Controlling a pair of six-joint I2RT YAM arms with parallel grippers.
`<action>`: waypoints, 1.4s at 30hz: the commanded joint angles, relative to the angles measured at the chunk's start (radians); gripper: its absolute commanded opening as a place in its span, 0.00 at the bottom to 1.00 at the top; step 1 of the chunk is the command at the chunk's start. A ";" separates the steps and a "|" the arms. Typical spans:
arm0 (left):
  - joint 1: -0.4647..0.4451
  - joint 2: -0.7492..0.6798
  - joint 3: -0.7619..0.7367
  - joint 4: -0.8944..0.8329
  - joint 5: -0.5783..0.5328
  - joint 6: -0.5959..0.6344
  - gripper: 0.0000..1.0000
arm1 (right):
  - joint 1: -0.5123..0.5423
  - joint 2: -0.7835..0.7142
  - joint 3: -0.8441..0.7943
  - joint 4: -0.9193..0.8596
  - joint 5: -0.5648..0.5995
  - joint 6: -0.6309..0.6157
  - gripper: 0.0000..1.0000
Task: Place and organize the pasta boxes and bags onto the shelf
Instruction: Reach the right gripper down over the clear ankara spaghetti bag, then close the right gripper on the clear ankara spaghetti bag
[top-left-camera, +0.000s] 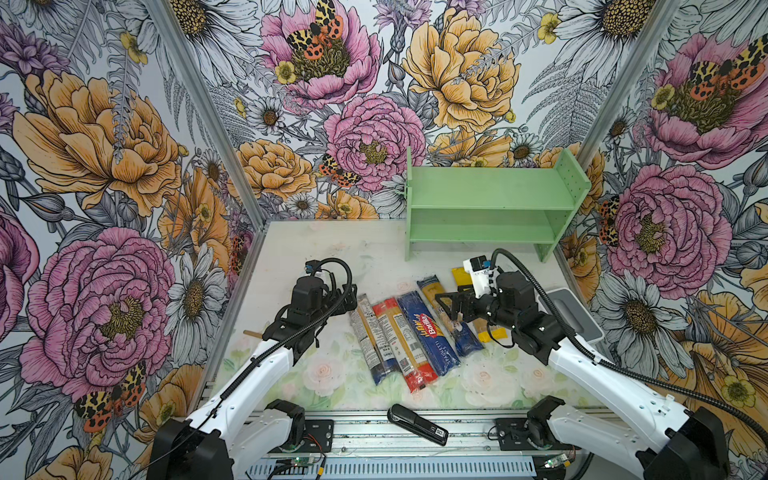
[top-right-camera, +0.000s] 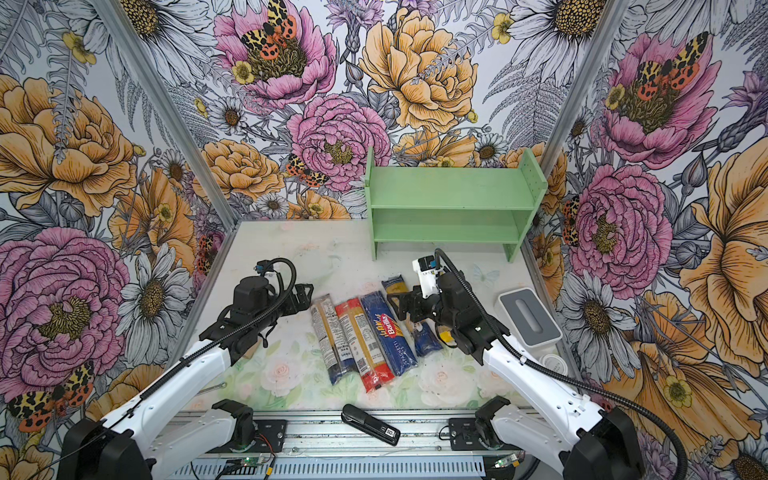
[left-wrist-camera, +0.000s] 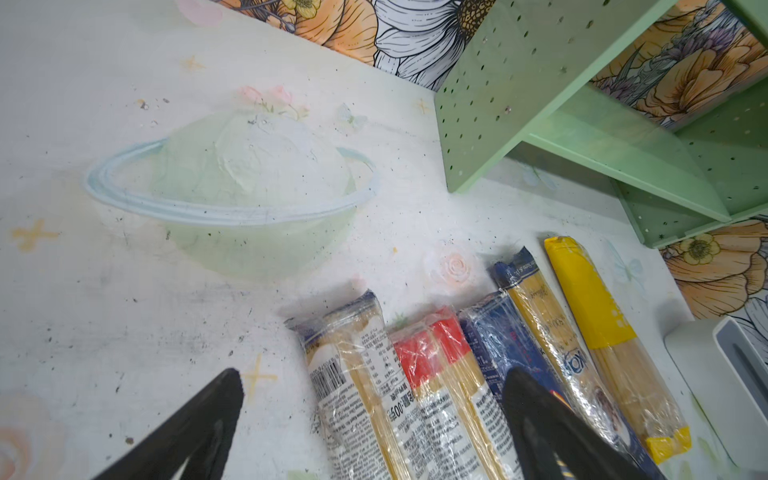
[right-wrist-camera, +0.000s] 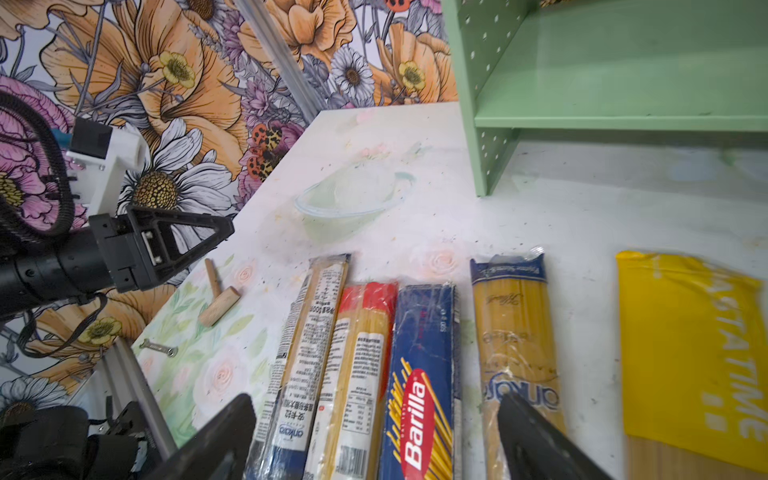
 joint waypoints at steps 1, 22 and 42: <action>0.018 -0.048 -0.031 -0.040 0.074 -0.051 0.99 | 0.092 0.048 0.048 -0.019 0.056 0.053 0.93; 0.173 -0.211 -0.141 -0.095 0.253 -0.134 0.99 | 0.494 0.547 0.274 -0.022 0.243 0.118 0.94; 0.200 -0.191 -0.155 -0.083 0.254 -0.142 0.99 | 0.542 0.743 0.324 -0.058 0.284 0.217 0.97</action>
